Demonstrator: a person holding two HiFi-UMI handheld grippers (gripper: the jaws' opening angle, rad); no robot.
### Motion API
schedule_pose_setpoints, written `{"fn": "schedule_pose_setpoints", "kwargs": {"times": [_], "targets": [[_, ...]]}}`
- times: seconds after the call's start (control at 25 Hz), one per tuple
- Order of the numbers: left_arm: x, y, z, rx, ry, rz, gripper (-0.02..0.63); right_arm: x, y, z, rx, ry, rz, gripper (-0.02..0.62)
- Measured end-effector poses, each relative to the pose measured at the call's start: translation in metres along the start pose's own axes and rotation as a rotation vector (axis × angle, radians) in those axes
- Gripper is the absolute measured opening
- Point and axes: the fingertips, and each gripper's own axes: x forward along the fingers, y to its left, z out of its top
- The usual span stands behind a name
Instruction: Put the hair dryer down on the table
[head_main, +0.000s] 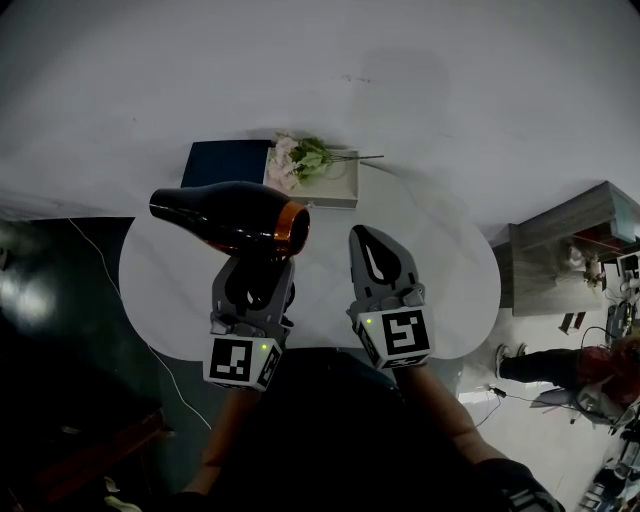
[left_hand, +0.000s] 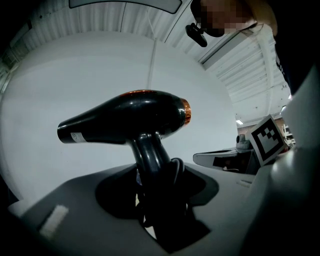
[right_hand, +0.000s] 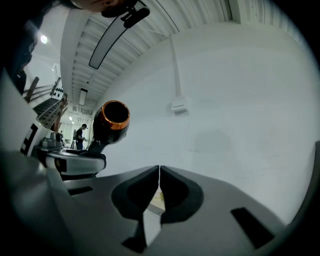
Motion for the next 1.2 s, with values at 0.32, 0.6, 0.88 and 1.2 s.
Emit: {"fn": "schedule_pose_setpoints", "kwargs": {"times": [0.32, 0.6, 0.88, 1.2], "targets": [[0.018, 0.007, -0.038, -0.024, 0.068, -0.034, 0.224, 0.010, -0.012, -0.021, -0.025, 0.036, -0.051, 0.014], [0.031, 0.011, -0.079, -0.048, 0.146, -0.046, 0.224, 0.021, -0.014, -0.044, -0.034, 0.058, -0.048, 0.014], [0.040, 0.006, -0.114, -0.079, 0.215, -0.072, 0.224, 0.027, -0.014, -0.066, -0.034, 0.107, -0.051, 0.014], [0.054, -0.002, -0.161, -0.126, 0.325, -0.097, 0.224, 0.030, -0.021, -0.084, -0.025, 0.151, -0.073, 0.014]]}}
